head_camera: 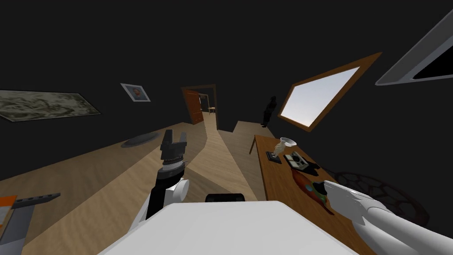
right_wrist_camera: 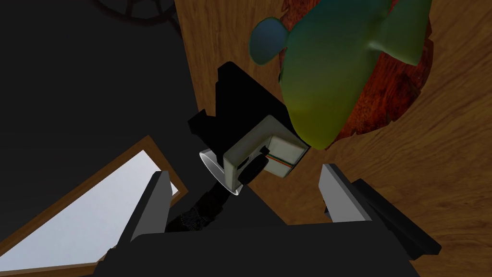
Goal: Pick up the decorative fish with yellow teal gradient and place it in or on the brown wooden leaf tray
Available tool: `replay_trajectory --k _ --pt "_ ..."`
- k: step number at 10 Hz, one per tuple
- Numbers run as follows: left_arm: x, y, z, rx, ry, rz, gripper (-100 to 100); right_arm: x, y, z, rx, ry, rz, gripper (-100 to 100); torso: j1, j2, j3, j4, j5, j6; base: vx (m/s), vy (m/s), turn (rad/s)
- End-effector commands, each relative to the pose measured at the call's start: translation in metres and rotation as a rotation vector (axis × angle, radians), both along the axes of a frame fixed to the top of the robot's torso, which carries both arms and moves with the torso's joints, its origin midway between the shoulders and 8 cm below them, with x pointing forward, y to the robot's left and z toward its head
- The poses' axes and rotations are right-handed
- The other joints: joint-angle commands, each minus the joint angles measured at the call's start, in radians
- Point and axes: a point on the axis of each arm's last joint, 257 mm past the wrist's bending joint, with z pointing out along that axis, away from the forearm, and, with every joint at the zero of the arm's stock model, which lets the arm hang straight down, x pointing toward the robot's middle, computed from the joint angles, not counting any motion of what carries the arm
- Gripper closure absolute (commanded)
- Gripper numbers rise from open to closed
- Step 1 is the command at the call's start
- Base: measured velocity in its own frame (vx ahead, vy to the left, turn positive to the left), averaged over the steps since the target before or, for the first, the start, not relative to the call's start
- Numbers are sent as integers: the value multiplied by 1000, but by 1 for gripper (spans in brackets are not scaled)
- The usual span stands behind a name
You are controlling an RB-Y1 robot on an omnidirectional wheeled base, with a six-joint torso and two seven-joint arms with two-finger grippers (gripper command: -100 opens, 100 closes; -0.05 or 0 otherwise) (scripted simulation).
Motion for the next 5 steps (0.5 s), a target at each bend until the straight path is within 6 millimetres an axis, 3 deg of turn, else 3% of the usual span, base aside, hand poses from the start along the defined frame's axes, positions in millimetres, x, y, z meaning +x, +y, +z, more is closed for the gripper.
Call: replay_trajectory --k 1,5 --pt "0 0 0 0 0 0 0 0 0 0 0 0 0 0 0 0 0 0 0 0 0 0 0" --pt "0 0 0 0 0 0 0 0 0 0 0 0 0 0 0 -1 0 0 0 0 0 0 0"
